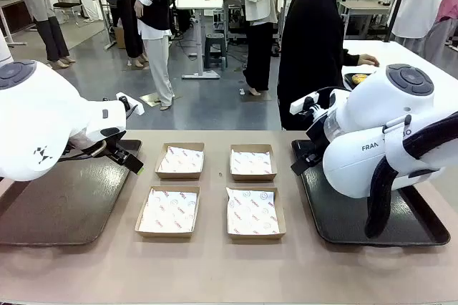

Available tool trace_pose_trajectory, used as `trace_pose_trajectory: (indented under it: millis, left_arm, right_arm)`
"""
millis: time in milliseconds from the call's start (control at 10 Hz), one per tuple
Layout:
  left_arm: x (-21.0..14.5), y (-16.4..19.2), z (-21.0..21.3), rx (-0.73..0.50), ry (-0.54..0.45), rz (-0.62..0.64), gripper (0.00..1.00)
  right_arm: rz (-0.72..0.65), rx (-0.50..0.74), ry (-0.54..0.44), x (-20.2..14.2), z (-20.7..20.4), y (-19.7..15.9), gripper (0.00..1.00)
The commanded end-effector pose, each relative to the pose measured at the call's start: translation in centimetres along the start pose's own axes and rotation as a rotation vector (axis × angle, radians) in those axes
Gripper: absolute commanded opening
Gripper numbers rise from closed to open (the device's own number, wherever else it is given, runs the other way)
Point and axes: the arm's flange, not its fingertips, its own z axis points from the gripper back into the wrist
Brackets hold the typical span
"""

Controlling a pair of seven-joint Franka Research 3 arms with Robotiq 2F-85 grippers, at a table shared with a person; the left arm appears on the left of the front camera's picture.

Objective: Individually package the donuts and arrange them on the tray.
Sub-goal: Pick up one Paper togo box.

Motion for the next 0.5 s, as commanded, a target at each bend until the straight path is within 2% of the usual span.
trace_pose_trajectory:
  millis: [0, 400]
  left_arm:
    - [0.0, -0.01, 0.0, 0.0, 0.0, 0.0, 1.0]
    - [0.0, -0.01, 0.0, 0.0, 0.0, 0.0, 1.0]
  right_arm:
    - [0.0, 0.0, 0.0, 0.0, 0.0, 0.0, 1.0]
    - [0.0, 0.0, 0.0, 0.0, 0.0, 0.0, 1.0]
